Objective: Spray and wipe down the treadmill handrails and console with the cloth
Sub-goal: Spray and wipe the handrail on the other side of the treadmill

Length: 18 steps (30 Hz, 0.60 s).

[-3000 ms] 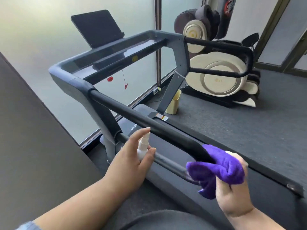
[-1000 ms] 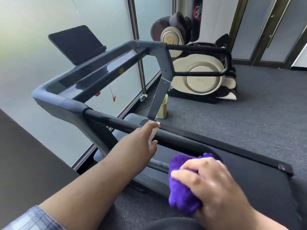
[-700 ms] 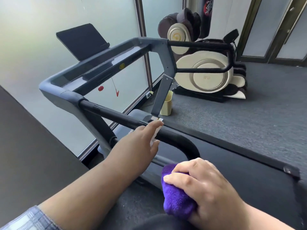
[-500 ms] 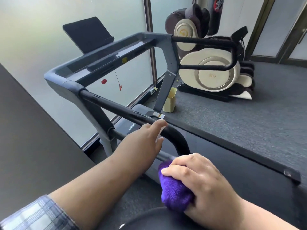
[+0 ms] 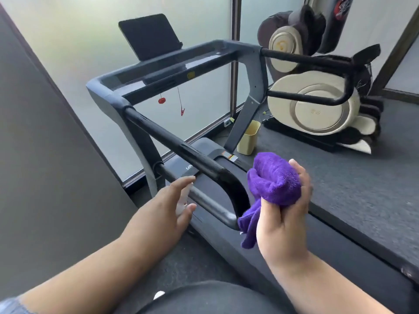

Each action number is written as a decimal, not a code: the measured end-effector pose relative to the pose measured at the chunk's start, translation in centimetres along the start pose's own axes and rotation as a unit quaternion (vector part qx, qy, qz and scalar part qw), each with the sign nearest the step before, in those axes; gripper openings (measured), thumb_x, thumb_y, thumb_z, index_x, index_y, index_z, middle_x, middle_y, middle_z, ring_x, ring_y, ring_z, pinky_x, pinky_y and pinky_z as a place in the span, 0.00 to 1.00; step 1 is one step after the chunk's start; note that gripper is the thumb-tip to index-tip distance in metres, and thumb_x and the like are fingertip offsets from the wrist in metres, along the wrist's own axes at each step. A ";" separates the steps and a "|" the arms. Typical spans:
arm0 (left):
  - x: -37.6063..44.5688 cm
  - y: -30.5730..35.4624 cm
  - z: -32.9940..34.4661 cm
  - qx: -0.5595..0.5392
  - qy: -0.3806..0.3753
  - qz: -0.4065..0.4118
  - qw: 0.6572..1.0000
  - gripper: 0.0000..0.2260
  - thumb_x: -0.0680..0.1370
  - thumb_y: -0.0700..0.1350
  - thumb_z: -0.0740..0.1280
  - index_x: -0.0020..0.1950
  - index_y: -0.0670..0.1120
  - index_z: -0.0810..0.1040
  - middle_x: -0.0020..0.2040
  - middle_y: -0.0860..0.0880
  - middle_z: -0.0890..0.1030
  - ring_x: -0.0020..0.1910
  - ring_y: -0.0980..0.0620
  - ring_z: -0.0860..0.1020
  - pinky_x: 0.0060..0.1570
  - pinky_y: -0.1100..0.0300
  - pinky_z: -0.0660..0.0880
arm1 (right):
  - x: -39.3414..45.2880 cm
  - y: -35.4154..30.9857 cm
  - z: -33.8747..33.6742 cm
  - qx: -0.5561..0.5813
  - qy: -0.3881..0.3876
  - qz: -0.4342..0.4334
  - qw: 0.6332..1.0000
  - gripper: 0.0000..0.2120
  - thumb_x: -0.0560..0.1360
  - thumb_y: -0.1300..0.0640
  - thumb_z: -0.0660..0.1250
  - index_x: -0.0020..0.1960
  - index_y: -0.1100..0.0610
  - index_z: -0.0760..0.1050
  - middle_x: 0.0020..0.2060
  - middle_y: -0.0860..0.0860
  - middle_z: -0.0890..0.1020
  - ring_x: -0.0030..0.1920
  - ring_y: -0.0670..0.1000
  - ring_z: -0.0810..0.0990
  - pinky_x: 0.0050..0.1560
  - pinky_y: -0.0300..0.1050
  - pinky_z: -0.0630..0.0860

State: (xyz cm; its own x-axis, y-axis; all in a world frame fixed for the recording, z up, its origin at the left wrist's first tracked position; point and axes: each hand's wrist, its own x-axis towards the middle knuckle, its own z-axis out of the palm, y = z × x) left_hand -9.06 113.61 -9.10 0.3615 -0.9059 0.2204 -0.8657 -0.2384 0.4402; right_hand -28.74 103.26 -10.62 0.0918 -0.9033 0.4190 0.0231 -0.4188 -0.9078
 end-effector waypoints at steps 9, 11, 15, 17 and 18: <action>-2.4 -2.4 0.3 -0.072 0.009 -0.061 0.996 0.23 0.76 0.61 0.62 0.66 0.78 0.56 0.56 0.62 0.76 0.46 0.65 0.76 0.44 0.67 0.69 | 2.1 0.3 4.1 -0.406 -0.237 -0.137 0.872 0.42 0.68 0.23 0.60 0.76 0.43 0.64 0.75 0.56 0.60 0.76 0.65 0.59 0.69 0.74 0.63; -2.3 -2.9 0.3 -0.078 0.013 -0.065 0.995 0.24 0.75 0.62 0.62 0.65 0.79 0.54 0.54 0.63 0.75 0.47 0.72 0.74 0.44 0.74 0.67 | 1.7 0.6 3.3 -0.395 -0.247 -0.133 0.875 0.40 0.70 0.22 0.56 0.77 0.41 0.61 0.77 0.56 0.58 0.74 0.66 0.62 0.65 0.72 0.70; -2.0 -3.9 0.3 -0.102 0.022 -0.074 0.992 0.25 0.76 0.60 0.63 0.64 0.80 0.53 0.52 0.63 0.75 0.49 0.74 0.73 0.44 0.78 0.67 | 2.9 0.2 4.6 -0.414 -0.213 -0.162 0.870 0.29 0.73 0.37 0.67 0.72 0.45 0.72 0.71 0.59 0.69 0.61 0.67 0.76 0.51 0.64 0.80; -1.6 -4.3 0.0 -0.109 0.028 -0.071 0.991 0.25 0.76 0.60 0.62 0.64 0.81 0.52 0.52 0.64 0.75 0.49 0.73 0.73 0.45 0.78 0.67 | 4.1 -0.2 5.7 -0.459 -0.224 -0.183 0.840 0.29 0.69 0.44 0.76 0.68 0.47 0.76 0.66 0.60 0.73 0.53 0.66 0.79 0.44 0.60 0.82; -1.3 -4.5 -0.1 -0.112 0.032 -0.068 0.991 0.25 0.76 0.60 0.62 0.64 0.81 0.52 0.51 0.65 0.75 0.49 0.73 0.73 0.45 0.78 0.67 | 4.6 -0.3 6.3 -0.482 -0.241 -0.182 0.822 0.30 0.67 0.45 0.78 0.68 0.47 0.76 0.65 0.59 0.74 0.50 0.65 0.80 0.42 0.59 0.82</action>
State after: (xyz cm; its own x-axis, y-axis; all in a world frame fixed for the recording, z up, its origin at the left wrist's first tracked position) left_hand -5.57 115.92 -11.28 0.4975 -0.8449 0.1966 -0.7112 -0.2675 0.6501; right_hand -22.06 99.78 -8.50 0.6433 -0.6568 0.3935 -0.6420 -0.7428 -0.1901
